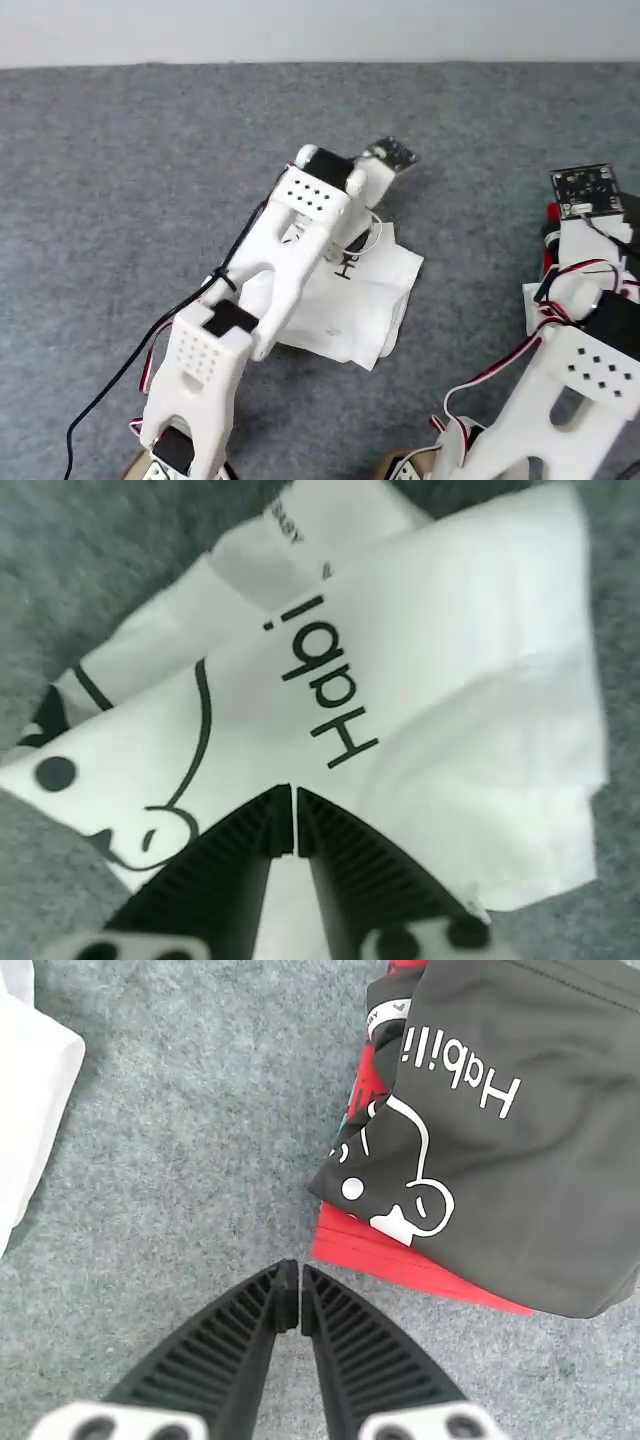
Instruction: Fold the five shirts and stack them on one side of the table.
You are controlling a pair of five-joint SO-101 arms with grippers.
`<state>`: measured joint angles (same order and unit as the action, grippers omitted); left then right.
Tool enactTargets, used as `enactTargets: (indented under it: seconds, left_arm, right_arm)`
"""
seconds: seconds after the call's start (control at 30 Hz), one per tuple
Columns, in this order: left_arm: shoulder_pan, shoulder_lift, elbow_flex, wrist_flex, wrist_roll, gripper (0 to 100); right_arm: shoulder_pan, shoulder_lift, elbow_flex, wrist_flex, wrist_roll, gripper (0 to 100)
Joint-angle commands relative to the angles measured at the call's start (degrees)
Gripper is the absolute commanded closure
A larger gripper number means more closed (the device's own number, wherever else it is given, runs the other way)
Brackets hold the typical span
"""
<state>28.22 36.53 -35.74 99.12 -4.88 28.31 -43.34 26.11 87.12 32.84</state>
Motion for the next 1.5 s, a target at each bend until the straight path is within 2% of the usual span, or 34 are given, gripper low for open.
enactTargets:
  seconds: [0.0, 0.1, 0.23, 0.5, 0.7, 0.83, 1.03, 1.13, 1.47]
  left_arm:
    - [0.4, -7.2, -2.1, 1.5, -0.2, 98]
    - [-0.7, -7.6, -2.5, 0.7, -1.4, 96]
    - [-5.9, -4.4, -2.6, -4.9, -1.0, 89]
    - [-13.1, 7.4, -2.7, -10.8, -1.3, 89]
    - [-20.8, 11.4, -8.1, -10.6, -1.4, 89]
    - [-22.2, 13.4, -14.1, -5.9, -3.2, 89]
    - [-19.9, 13.8, -24.3, 1.4, -3.0, 89]
    - [-16.6, 12.8, -26.7, 1.6, -2.9, 89]
    - [2.2, 8.9, -18.4, 1.5, -3.3, 89]
  right_arm:
    - [0.3, -1.1, -0.4, -1.1, 0.1, 98.3]
    - [-0.5, -1.1, -0.4, -1.1, 0.2, 98.3]
    - [-2.3, -1.1, -0.4, -0.8, 0.1, 98.3]
    - [-2.9, -1.0, -0.4, -0.8, 0.1, 98.3]
    - [-2.9, -1.4, -0.4, -0.6, 0.1, 98.4]
    - [-3.0, -1.3, -0.4, -0.6, 0.1, 98.4]
    - [-3.1, -1.3, -0.4, -0.6, 0.1, 98.4]
    - [-3.1, -1.3, -0.4, -0.6, 0.0, 98.4]
    - [-2.9, -1.5, -0.4, -0.6, 0.0, 98.4]
